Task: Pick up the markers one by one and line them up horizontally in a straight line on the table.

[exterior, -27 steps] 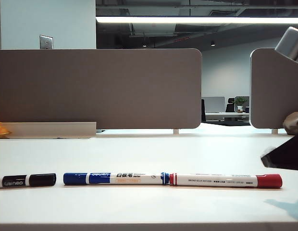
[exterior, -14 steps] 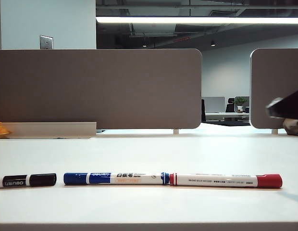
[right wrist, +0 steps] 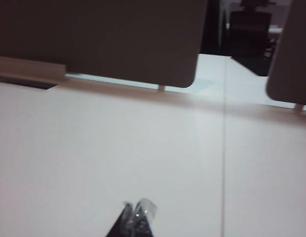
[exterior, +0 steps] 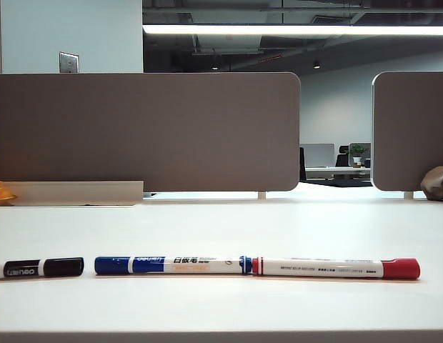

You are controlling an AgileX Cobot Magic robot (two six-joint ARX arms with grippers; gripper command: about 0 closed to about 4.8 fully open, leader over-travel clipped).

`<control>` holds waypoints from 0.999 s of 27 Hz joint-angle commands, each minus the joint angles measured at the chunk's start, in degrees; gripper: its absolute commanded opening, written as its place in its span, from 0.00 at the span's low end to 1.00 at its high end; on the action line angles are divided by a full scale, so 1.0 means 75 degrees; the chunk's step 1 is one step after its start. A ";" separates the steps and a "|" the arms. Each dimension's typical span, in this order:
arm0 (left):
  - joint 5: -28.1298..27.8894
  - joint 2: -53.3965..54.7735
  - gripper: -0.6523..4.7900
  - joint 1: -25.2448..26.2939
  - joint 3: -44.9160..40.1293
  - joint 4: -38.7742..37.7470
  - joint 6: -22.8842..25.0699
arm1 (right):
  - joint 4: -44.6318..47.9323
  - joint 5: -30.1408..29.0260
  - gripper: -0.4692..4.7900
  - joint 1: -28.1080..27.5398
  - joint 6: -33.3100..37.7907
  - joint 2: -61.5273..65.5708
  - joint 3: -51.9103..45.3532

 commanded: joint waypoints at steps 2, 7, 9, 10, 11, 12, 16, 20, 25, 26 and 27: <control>-0.0003 0.0006 0.11 0.0391 0.0000 -0.0020 0.0006 | 0.0090 0.0000 0.08 -0.0382 0.0029 -0.0303 -0.0052; 0.0003 0.0006 0.11 0.0402 0.0003 -0.0020 0.0006 | 0.0090 0.0003 0.08 -0.0720 0.0029 -0.0679 -0.0052; 0.0003 0.0006 0.11 0.0402 0.0003 -0.0020 0.0006 | 0.0128 0.0000 0.08 -0.0778 0.0029 -0.0889 -0.0052; 0.0003 0.0006 0.11 0.0402 0.0003 -0.0020 0.0006 | 0.0169 -0.0023 0.08 -0.0819 0.0029 -0.0868 -0.0052; 0.0003 0.0006 0.11 0.0402 0.0003 -0.0020 0.0006 | 0.0105 -0.0015 0.08 -0.0822 0.0029 -0.0868 -0.0052; 0.0003 0.0006 0.11 0.0402 0.0003 -0.0020 0.0006 | 0.0085 -0.0023 0.08 -0.0848 0.0029 -0.0868 -0.0052; 0.0006 0.0006 0.11 0.0405 0.0003 -0.0020 0.0006 | 0.0087 -0.0020 0.08 -0.1119 0.0029 -0.0868 -0.0052; 0.0000 0.0006 0.11 0.0402 0.0003 -0.0020 0.0003 | 0.0085 -0.0009 0.08 -0.1113 0.0029 -0.0868 -0.0052; 0.0006 0.0006 0.11 0.0402 0.0003 -0.0020 0.0006 | -0.1172 0.0006 0.08 -0.1122 0.0029 -0.0868 -0.0052; 0.0006 0.0006 0.11 0.0402 0.0003 -0.0023 0.0006 | -0.1390 0.0003 0.08 -0.1119 0.0029 -0.0868 -0.0052; 0.0003 0.0006 0.11 0.0402 0.0003 -0.0023 0.0006 | -0.1644 -0.0006 0.08 -0.1119 0.0029 -0.0868 -0.0052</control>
